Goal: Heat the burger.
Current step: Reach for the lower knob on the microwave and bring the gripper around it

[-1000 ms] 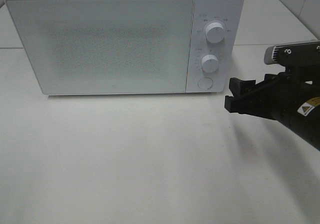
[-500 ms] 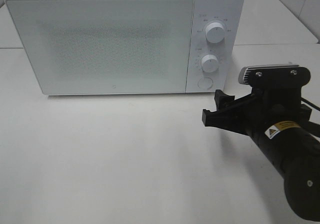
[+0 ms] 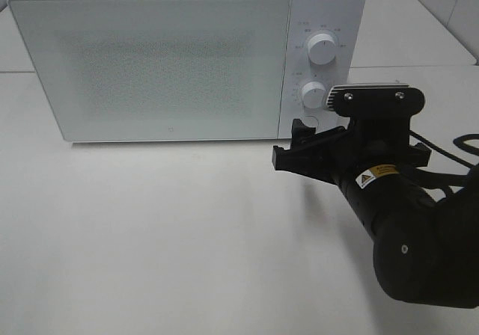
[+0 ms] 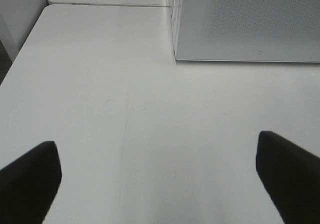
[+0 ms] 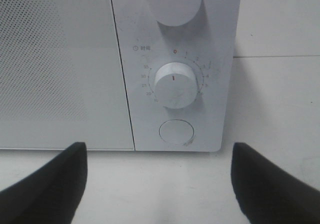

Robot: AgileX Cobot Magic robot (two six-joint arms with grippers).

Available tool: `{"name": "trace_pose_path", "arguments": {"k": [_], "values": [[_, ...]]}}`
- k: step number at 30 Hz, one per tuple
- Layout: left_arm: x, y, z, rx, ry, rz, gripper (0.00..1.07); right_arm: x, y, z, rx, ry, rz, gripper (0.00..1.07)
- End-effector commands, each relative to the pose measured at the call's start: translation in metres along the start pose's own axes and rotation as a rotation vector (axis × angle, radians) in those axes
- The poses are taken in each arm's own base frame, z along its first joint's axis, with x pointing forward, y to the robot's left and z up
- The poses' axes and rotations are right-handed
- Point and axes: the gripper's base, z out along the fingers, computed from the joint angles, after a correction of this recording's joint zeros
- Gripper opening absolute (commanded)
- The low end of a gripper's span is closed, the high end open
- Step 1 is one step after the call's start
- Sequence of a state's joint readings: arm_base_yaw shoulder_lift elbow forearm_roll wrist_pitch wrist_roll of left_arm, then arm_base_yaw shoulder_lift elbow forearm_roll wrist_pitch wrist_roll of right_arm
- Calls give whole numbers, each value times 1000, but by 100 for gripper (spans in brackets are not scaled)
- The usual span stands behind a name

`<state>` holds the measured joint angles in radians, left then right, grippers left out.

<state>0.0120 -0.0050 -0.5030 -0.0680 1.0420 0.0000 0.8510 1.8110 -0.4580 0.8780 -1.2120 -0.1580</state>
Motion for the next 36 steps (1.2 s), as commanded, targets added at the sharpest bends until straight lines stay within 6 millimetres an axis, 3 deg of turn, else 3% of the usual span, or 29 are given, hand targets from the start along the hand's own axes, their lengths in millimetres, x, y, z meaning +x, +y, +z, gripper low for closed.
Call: {"name": "trace_pose_path", "arguments": {"k": [1, 4, 6, 22, 36], "values": [[2, -1, -2, 8, -23, -3, 98, -10, 5, 6, 28, -100, -32, 77], [2, -1, -2, 8, -23, -3, 98, -9, 5, 7, 34, -101, -32, 77], [2, -1, -2, 8, -23, -3, 98, -10, 0, 21, 57, -99, -29, 76], [2, -1, -2, 8, -23, -3, 98, -20, -4, 65, 27, -121, -41, 76], [2, -1, -2, 8, -23, -3, 98, -6, -2, 97, 30, -86, -40, 76]]}}
